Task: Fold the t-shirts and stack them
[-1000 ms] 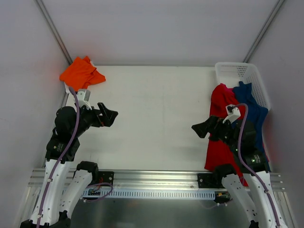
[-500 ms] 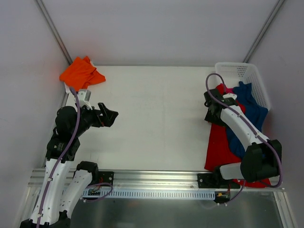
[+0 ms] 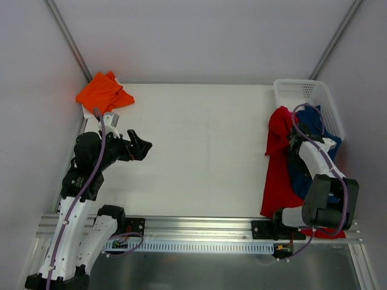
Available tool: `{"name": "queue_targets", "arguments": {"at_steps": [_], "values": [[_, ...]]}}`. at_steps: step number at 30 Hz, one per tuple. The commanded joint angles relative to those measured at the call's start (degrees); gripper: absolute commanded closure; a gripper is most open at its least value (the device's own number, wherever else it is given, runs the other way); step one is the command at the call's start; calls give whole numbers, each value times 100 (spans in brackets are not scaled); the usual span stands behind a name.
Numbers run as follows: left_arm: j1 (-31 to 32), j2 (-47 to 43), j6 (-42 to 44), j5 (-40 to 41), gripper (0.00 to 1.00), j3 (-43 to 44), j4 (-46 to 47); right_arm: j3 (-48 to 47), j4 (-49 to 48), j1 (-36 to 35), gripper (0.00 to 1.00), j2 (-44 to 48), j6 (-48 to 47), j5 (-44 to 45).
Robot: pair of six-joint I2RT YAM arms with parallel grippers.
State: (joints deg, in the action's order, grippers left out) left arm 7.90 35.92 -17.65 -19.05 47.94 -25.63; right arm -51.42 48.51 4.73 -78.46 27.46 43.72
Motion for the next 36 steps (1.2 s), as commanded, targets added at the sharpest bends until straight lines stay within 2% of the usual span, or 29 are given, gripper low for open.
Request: {"name": "queue_targets", "arguments": {"at_steps": [1, 8, 12, 14, 20, 23, 24, 25, 26, 27, 33, 36], "values": [[18, 3, -37, -125, 1, -4, 137, 228, -833, 510, 1, -55, -469, -557], [27, 117, -46, -178, 1, -4, 137, 176, -1650, 880, 0, -556, -803, -1137], [45, 152, -28, -134, 1, -4, 154, 246, -2205, 1170, 1, -706, -1076, -1979], [36, 178, -19, -125, 1, -4, 146, 281, -2293, 1302, 0, -785, -1059, -2122], [54, 222, -2, -82, 1, -31, 146, 684, -2688, 2154, 1, -532, -936, -2658], [71, 275, -2, -81, 1, -31, 146, 922, -2820, 2523, 0, -277, -831, -2659], [80, 292, -2, -99, 1, -31, 146, 1088, -2882, 2585, 8, -102, -796, -2693], [97, 319, -2, -108, 1, -22, 154, 1168, -2943, 2664, 24, -21, -786, -2702], [106, 319, -2, -125, 1, -22, 146, 1221, -3005, 2691, 52, 40, -778, -2720], [106, 328, -2, -125, 1, -22, 146, 1265, -2988, 2752, 99, 119, -725, -2729], [106, 257, -2, -73, 1, -13, 146, 1248, -2699, 2744, 100, 383, -725, -2913], [106, 222, -2, -90, 1, -13, 146, 1038, -2164, 2551, 100, 927, -742, -2800]]}}
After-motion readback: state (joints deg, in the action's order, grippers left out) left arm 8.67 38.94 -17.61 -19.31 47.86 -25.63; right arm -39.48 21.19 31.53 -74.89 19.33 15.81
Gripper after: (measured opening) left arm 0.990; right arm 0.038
